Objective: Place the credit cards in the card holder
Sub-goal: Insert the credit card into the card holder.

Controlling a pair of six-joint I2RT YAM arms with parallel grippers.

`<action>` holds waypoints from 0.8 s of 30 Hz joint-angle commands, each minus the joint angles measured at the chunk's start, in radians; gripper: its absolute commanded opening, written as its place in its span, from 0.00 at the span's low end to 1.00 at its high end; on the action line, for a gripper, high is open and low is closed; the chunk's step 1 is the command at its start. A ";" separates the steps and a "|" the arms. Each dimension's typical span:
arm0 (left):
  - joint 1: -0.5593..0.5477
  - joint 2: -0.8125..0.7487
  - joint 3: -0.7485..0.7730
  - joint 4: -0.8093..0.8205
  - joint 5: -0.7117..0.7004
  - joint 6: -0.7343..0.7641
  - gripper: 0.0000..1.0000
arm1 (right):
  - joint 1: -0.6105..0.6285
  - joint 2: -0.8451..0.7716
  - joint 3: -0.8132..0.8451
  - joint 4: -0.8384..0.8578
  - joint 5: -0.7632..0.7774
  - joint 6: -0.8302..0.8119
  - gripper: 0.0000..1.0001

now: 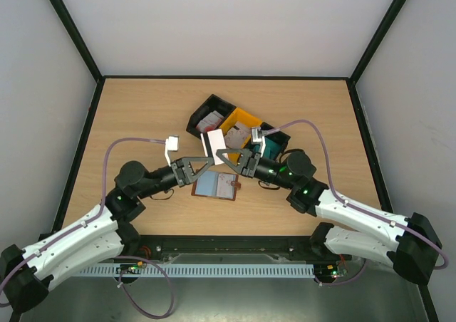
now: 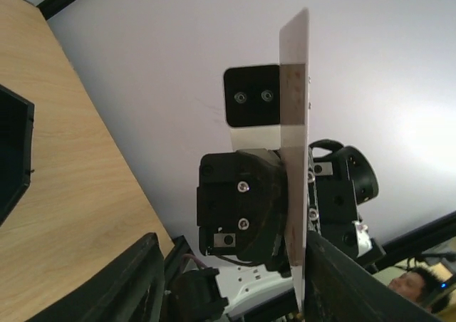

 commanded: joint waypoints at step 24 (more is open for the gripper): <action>-0.025 -0.002 0.012 -0.108 0.020 0.072 0.03 | 0.014 -0.113 -0.014 -0.237 0.100 -0.163 0.21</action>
